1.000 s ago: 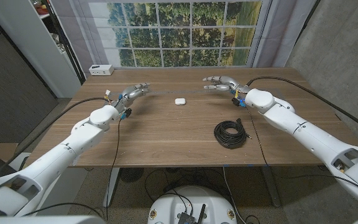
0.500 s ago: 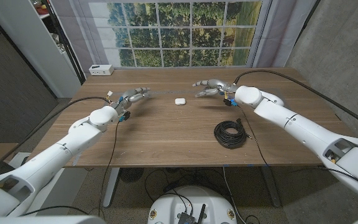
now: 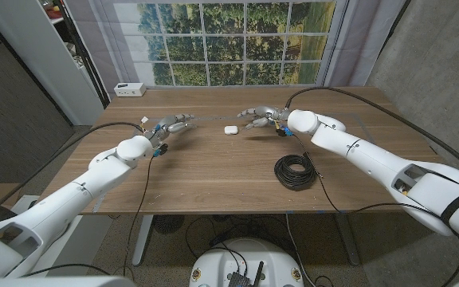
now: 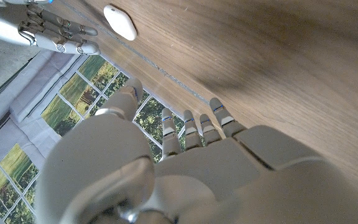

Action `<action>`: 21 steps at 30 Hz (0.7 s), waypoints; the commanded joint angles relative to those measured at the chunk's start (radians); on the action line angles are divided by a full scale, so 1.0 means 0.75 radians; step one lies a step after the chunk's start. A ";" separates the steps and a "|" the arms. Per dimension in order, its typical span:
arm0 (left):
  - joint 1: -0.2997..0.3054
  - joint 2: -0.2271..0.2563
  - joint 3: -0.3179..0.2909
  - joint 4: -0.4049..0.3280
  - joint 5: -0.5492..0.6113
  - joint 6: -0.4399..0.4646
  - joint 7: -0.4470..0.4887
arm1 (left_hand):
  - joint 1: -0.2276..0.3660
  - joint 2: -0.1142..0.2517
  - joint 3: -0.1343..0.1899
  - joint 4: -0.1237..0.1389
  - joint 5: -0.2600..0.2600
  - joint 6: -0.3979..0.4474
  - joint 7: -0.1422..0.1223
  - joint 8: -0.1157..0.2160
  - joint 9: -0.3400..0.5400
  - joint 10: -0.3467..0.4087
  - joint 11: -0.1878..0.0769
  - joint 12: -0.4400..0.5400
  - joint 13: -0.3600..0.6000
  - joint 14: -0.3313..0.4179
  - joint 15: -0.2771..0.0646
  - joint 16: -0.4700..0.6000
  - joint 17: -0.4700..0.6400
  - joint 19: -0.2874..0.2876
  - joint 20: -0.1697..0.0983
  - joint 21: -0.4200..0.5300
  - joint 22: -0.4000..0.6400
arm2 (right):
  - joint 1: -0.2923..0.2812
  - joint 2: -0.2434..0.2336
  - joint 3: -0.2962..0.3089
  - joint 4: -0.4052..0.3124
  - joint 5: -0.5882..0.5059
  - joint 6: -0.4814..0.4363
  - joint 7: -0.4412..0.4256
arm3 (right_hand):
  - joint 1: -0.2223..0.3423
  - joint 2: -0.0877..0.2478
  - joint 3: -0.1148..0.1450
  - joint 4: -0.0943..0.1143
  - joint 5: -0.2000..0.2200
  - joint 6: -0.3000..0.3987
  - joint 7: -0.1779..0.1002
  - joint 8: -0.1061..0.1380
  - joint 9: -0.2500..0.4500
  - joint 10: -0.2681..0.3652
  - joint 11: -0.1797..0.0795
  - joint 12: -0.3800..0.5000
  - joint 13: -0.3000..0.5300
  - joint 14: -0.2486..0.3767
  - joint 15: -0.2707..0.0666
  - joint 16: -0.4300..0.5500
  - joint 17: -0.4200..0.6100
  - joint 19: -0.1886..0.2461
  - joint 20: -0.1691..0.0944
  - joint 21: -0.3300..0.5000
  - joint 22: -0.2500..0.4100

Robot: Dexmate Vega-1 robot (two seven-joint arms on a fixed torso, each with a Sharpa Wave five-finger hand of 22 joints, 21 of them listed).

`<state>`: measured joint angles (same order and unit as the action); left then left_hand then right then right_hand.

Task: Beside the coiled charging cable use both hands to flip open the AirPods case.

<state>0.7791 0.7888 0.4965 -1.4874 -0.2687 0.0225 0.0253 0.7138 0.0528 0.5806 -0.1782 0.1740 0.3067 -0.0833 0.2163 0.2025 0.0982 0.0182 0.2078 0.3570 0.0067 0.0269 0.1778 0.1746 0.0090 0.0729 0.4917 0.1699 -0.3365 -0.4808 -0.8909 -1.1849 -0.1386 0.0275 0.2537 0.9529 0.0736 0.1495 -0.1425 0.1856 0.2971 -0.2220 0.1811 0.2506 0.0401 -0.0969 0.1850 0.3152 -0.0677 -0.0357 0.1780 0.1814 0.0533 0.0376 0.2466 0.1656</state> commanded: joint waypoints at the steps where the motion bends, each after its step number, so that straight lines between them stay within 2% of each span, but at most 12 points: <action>1: 0.002 0.001 0.013 -0.039 0.026 0.049 0.014 | 0.023 0.000 -0.010 0.001 -0.003 0.022 0.000 0.013 0.008 -0.001 0.001 0.012 0.004 -0.007 0.003 0.007 0.003 -0.002 0.001 -0.007 0.007 | 0.105 0.119 -0.085 0.238 -0.067 0.075 0.030 | 0.018 0.003 0.004 -0.007 0.005 -0.017 0.003 0.000 -0.004 -0.022 -0.002 0.002 -0.002 -0.024 -0.132 0.006 0.004 -0.011 0.001 -0.010 0.002; 17: 0.022 0.017 0.016 -0.104 0.040 0.111 0.031 | 0.035 -0.001 -0.026 0.008 -0.004 0.033 0.006 0.013 0.008 -0.003 0.003 0.017 0.001 -0.012 0.003 0.009 0.004 0.003 0.002 -0.019 0.008 | 0.262 0.320 -0.165 0.689 -0.053 0.245 0.034 | 0.023 0.002 0.007 -0.009 0.005 -0.047 0.003 -0.002 -0.016 -0.046 -0.002 0.004 -0.008 -0.043 -0.122 0.008 0.004 -0.018 0.005 -0.030 0.002; 21: 0.021 0.017 0.017 -0.105 0.041 0.115 0.030 | 0.038 -0.001 -0.030 0.009 -0.004 0.036 0.006 0.013 0.009 -0.005 0.002 0.018 0.000 -0.013 0.002 0.009 0.004 0.005 0.001 -0.021 0.008 | 0.302 0.385 -0.189 0.834 -0.045 0.297 0.028 | 0.025 0.002 0.008 -0.009 0.005 -0.048 0.003 0.000 -0.018 -0.047 0.001 0.006 -0.009 -0.043 -0.122 0.009 0.004 -0.017 0.005 -0.032 0.002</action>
<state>0.7886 0.7974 0.5081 -1.5476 -0.2426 0.0902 0.0448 0.7336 0.0542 0.5648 -0.1705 0.1740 0.3214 -0.0802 0.2241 0.2073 0.0981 0.0180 0.2156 0.3571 0.0032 0.0305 0.1778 0.1745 0.0090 0.0728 0.4764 0.1749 -0.1821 -0.2980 -0.9883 -0.7954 -0.1816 0.1626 0.2760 0.9619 0.0752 0.1536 -0.1464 0.1856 0.2639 -0.2173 0.1817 0.2367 0.0064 -0.0949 0.1850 0.3061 -0.0882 -0.0346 0.1780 0.1815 0.0433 0.0329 0.2227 0.1667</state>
